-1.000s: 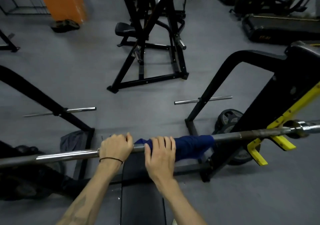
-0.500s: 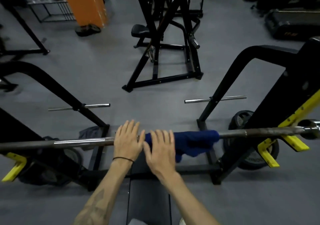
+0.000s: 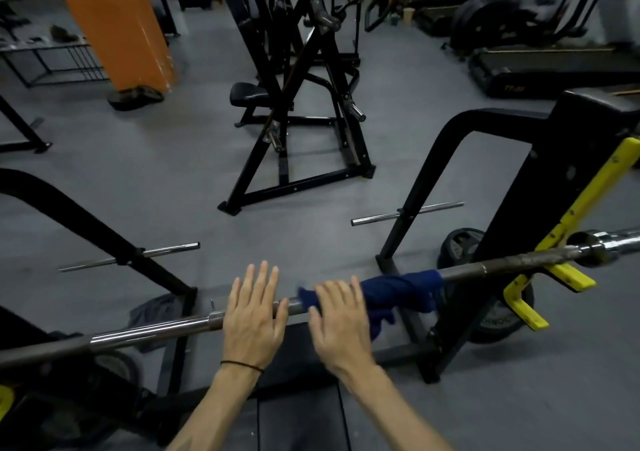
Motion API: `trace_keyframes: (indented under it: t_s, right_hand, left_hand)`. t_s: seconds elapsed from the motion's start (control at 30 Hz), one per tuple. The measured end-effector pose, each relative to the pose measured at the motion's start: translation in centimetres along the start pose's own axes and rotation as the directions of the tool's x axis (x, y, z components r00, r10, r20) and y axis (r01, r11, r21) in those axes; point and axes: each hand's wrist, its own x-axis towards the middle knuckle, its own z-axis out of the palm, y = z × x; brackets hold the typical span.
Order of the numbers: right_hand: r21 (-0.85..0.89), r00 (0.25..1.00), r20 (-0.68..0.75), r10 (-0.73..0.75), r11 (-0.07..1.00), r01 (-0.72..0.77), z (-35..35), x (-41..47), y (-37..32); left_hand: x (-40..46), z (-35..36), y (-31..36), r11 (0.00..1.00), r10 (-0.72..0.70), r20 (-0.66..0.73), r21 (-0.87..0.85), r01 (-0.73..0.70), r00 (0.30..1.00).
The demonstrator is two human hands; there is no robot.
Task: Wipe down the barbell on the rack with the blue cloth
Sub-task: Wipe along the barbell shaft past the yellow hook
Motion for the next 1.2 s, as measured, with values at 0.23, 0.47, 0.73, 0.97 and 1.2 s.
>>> trace_keyframes:
  t_s: [0.23, 0.47, 0.73, 0.97, 1.2]
  right_hand:
    - [-0.233, 0.999, -0.032, 0.013, 0.972, -0.02, -6.0, -0.3, 12.7]
    - [0.024, 0.999, -0.034, 0.009, 1.0, -0.009, 0.4, -0.2, 1.2]
    - [-0.285, 0.997, -0.059, 0.044, 0.957, -0.059, -8.7, 1.8, 17.2]
    - [0.019, 1.0, -0.003, -0.003, 1.0, 0.003, -0.6, -0.3, 1.1]
    - [-0.214, 0.994, -0.061, 0.091, 0.971, -0.102, -8.0, 0.3, 15.9]
  left_hand:
    - [-0.6, -0.2, -0.5, 0.998, 0.066, -0.048, 0.029, -0.064, 0.997]
    - [0.9, 1.8, 2.7, 0.997, -0.015, -0.192, 0.067, 0.028, 0.981]
    - [4.4, -1.5, 2.7, 0.974, -0.105, 0.317, 0.222, 0.034, 0.943]
    - [7.1, -1.7, 2.8, 0.961, -0.225, 0.572, 0.266, 0.08, 0.789]
    - [2.4, 0.5, 0.9, 0.99, -0.116, 0.187, 0.101, 0.098, 0.976]
